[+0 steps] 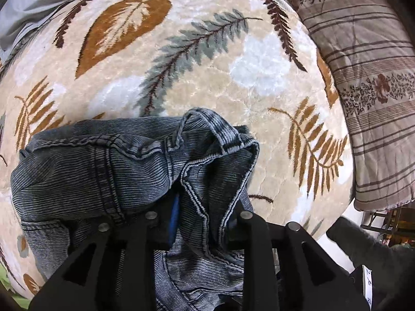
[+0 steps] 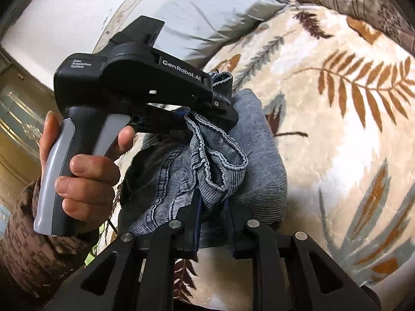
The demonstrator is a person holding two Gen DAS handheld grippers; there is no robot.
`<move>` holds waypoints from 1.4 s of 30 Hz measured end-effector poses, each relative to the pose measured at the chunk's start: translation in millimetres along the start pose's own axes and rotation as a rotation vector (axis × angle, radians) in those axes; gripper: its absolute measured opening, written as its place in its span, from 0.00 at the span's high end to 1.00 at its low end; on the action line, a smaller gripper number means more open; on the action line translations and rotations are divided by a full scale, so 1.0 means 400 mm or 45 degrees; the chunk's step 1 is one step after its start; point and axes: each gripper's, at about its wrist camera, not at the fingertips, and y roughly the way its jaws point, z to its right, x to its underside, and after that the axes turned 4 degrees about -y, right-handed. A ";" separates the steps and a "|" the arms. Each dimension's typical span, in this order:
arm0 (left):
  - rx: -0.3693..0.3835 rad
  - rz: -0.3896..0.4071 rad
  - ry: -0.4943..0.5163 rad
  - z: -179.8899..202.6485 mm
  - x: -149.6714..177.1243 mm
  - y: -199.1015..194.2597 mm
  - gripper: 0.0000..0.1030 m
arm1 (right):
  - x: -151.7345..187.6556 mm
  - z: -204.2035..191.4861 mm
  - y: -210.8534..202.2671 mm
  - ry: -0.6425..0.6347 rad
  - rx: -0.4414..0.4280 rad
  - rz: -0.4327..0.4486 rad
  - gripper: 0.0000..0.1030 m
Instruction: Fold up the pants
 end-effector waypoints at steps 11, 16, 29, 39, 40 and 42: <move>0.055 0.006 -0.011 0.020 0.015 -0.038 0.59 | 0.001 0.020 -0.002 0.069 0.004 -0.031 0.79; 0.148 0.045 -0.016 -0.009 0.041 -0.119 0.55 | -0.008 0.029 -0.053 0.069 0.037 0.027 0.63; 0.263 0.223 -0.255 -0.310 0.118 -0.264 0.43 | -0.161 -0.017 -0.077 -0.042 0.082 0.071 0.33; 0.363 0.161 -0.438 -0.454 0.188 -0.175 0.43 | -0.249 -0.056 0.098 -0.174 0.263 -0.091 0.31; 0.378 0.142 -0.449 -0.453 0.191 -0.157 0.43 | -0.252 -0.050 0.117 -0.185 0.302 -0.116 0.31; 0.395 0.099 -0.453 -0.445 0.192 -0.128 0.43 | -0.255 -0.031 0.142 -0.191 0.336 -0.144 0.31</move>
